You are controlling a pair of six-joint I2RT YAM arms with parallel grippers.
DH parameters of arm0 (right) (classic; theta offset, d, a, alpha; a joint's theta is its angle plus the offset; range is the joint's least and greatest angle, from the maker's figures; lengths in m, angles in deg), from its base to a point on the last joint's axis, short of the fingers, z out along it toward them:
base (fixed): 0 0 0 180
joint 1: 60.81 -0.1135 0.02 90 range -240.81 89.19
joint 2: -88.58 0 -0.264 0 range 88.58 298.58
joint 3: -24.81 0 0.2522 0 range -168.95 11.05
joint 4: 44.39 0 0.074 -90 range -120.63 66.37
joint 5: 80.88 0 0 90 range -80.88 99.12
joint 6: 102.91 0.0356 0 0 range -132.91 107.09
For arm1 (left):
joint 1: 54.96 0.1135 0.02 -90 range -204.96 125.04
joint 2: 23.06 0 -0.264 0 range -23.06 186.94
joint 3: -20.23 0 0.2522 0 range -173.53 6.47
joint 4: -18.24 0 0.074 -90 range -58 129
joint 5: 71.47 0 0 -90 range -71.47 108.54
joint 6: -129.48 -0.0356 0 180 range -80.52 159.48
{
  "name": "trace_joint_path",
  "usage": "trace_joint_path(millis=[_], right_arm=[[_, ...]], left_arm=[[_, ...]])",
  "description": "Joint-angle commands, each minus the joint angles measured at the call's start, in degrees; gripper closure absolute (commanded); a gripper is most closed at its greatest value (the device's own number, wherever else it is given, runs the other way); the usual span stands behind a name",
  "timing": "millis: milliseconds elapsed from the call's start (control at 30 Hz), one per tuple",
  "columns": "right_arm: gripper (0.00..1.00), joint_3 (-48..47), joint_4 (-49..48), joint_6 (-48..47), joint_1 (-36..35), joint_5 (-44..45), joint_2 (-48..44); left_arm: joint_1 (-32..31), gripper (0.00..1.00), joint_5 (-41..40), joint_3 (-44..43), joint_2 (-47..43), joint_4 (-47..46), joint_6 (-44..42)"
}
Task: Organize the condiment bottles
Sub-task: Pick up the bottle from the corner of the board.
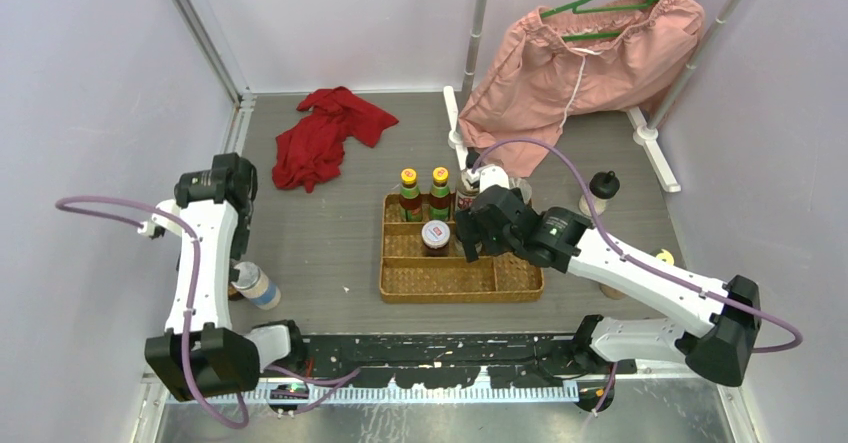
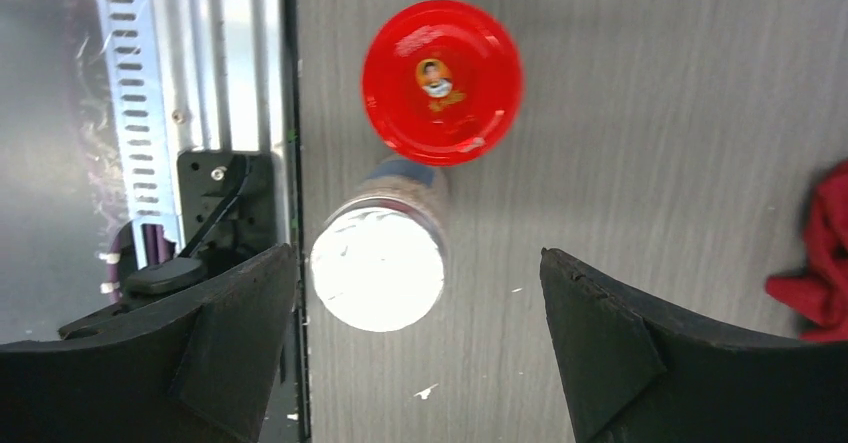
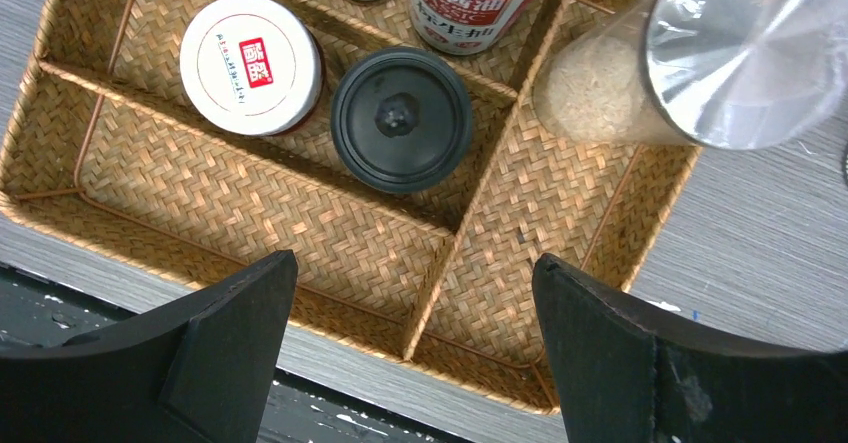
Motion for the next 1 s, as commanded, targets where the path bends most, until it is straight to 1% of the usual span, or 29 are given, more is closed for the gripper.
trace_joint_path(millis=[0, 67, 167, 267, 300, 367, 467, 667, 800, 867, 967], right_arm=[[0.07, -1.4, -2.9, -1.7, -0.2, -2.2, 2.1], [0.07, -1.1, -3.0, -1.9, -0.1, -2.3, 2.2], [0.07, -0.1, -2.9, -2.3, -0.1, -1.9, 1.4], [0.07, 1.0, -2.8, -2.3, 0.2, -1.8, 0.7], [0.07, 1.3, -2.8, -2.2, 0.3, -1.7, 0.5], [0.07, 1.8, -2.9, -2.1, 0.3, -1.7, 0.3], [0.07, 1.7, -2.8, -2.0, 0.5, -1.8, 0.7], [0.06, 1.6, -2.9, -1.9, 0.4, -2.0, 1.4], [0.07, 1.8, -2.8, -1.8, 0.5, -1.9, 1.5], [0.07, 1.8, -2.6, -1.8, 0.4, -1.9, 1.6], [0.07, 2.0, -2.7, -1.9, 0.4, -1.8, 1.8]], left_arm=[[2.1, 0.08, 1.4, 4.0, -3.9, 12.7, 1.4], [2.8, 0.08, 0.5, 5.4, -4.2, 12.5, 1.8], [4.5, 0.06, -1.3, 5.9, -3.4, 10.9, -0.6], [8.5, 0.06, -0.7, 7.4, -2.1, 6.3, -6.0], [9.6, 0.06, -0.1, 8.4, -1.8, 4.4, -9.1], [11.0, 0.06, 0.4, 9.5, -1.6, 2.9, -10.6], [12.0, 0.06, 0.0, 11.1, -2.1, -0.1, -12.7], [13.7, 0.06, -0.5, 11.7, -0.5, -3.2, -15.5], [15.6, 0.05, -0.2, 11.8, 0.7, -6.8, -18.6], [16.3, 0.05, 0.3, 11.6, 1.6, -9.8, -21.5], [16.7, 0.05, 1.8, 11.4, 2.5, -12.0, -23.8]])
